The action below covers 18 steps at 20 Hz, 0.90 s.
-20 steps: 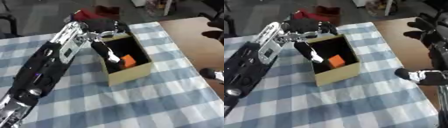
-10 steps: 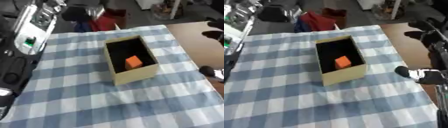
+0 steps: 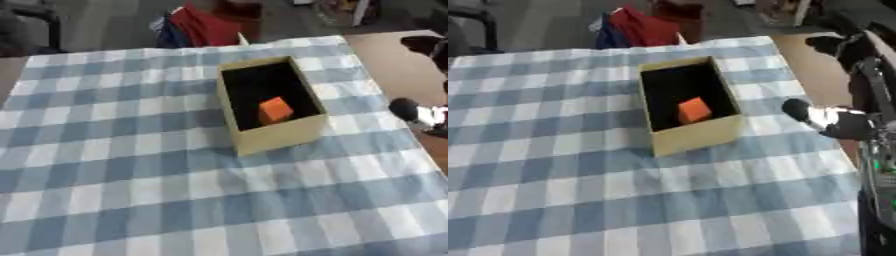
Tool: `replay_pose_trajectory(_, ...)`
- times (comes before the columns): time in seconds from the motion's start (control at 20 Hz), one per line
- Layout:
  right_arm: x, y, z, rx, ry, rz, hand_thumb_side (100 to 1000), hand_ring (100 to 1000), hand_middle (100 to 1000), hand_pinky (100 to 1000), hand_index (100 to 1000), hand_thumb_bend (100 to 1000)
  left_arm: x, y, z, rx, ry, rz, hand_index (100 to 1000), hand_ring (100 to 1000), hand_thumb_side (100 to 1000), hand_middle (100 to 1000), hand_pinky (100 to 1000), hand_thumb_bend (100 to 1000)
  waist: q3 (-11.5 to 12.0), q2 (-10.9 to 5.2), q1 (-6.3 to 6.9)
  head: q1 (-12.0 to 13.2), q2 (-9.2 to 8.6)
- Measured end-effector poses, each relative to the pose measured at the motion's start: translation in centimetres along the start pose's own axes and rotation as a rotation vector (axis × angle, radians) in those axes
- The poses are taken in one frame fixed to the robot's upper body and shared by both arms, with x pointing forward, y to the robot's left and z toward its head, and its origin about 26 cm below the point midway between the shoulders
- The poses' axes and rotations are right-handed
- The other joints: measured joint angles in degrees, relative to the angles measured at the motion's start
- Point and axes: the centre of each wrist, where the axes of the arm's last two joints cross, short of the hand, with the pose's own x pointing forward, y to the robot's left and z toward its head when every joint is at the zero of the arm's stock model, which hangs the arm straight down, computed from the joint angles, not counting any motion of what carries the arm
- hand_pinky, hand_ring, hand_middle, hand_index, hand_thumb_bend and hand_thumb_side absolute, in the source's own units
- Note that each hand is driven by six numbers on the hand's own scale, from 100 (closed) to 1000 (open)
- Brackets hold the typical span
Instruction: Pick up objects on the table and place them in the box.
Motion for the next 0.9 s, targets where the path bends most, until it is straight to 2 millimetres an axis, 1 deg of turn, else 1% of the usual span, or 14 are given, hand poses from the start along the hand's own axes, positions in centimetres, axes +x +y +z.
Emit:
replay_pose_trajectory(0.05,-0.1,-0.1,0.2,-0.003,0.007,0.003,589,803,879,853,1000,793,-0.1,1.0,-0.8,0.087,-0.068,-0.023,822,785,448,805,768,504,0.5,-0.23,-0.08,-0.4,0.51)
replay_pose_trajectory(0.15,-0.2,-0.3,0.6,-0.007,0.022,0.009,588,803,879,852,1000,795,0.0,2.9,-3.2,0.256,-0.235,-0.058,816,792,497,812,793,592,1.5,-0.80,-0.09,-1.1,1.56)
replay_pose_trajectory(0.25,-0.4,-0.4,1.0,-0.006,0.034,0.014,591,803,879,853,1000,794,0.8,4.7,-5.9,0.371,-0.397,-0.096,818,796,539,822,812,621,2.6,-1.39,-0.08,-1.7,2.31)
replay_pose_trajectory(0.3,-0.4,-0.4,1.1,-0.005,0.038,0.015,591,803,879,853,1000,794,1.3,5.6,-7.5,0.390,-0.455,-0.134,819,800,554,827,820,632,3.1,-1.70,-0.08,-1.9,2.58)
replay_pose_trajectory(0.35,-0.5,-0.4,1.3,-0.004,0.043,0.016,593,803,879,853,1000,792,2.0,6.5,-8.9,0.407,-0.514,-0.166,821,804,573,833,829,621,3.5,-1.94,-0.07,-2.0,2.62)
replay_pose_trajectory(0.45,-0.7,-0.5,1.7,0.002,0.056,0.020,592,803,879,853,1000,793,3.5,8.2,-11.5,0.431,-0.625,-0.222,821,805,593,844,836,562,4.1,-2.45,0.06,-2.1,2.84)
replay_pose_trajectory(0.5,-0.8,-0.5,1.8,0.005,0.062,0.024,592,803,879,853,1000,792,4.3,8.9,-12.5,0.436,-0.677,-0.247,823,810,610,854,838,501,4.3,-2.74,0.12,-2.0,3.00)
replay_pose_trajectory(0.55,-0.9,-0.6,2.0,0.008,0.068,0.025,592,803,879,853,1000,793,5.0,9.5,-13.4,0.436,-0.723,-0.270,820,808,612,854,843,462,4.4,-3.03,0.18,-2.0,3.05)
replay_pose_trajectory(0.6,-1.0,-0.6,2.2,0.011,0.073,0.027,596,803,879,853,1000,794,5.7,9.9,-14.1,0.430,-0.765,-0.292,818,807,576,850,851,389,4.6,-3.27,0.24,-2.0,3.06)
replay_pose_trajectory(0.7,-1.1,-0.6,2.3,0.014,0.080,0.028,596,803,879,853,1000,794,6.9,10.3,-15.2,0.393,-0.847,-0.322,823,823,582,861,861,303,4.9,-3.62,0.41,-2.0,3.06)
replay_pose_trajectory(0.75,-1.2,-0.6,2.5,0.016,0.086,0.029,597,803,879,853,1000,795,7.3,10.3,-15.6,0.361,-0.883,-0.334,851,842,541,875,887,278,5.0,-3.78,0.51,-2.0,3.06)
replay_pose_trajectory(0.85,-1.3,-0.7,2.6,0.019,0.090,0.032,598,803,879,853,1000,794,7.8,10.2,-15.9,0.298,-0.937,-0.354,853,831,520,870,913,284,5.2,-4.09,0.67,-2.2,3.06)
replay_pose_trajectory(0.9,-1.3,-0.7,2.7,0.020,0.093,0.032,598,803,879,853,1000,795,7.9,10.2,-16.1,0.277,-0.956,-0.362,841,821,526,862,906,277,5.3,-4.18,0.70,-2.2,3.06)
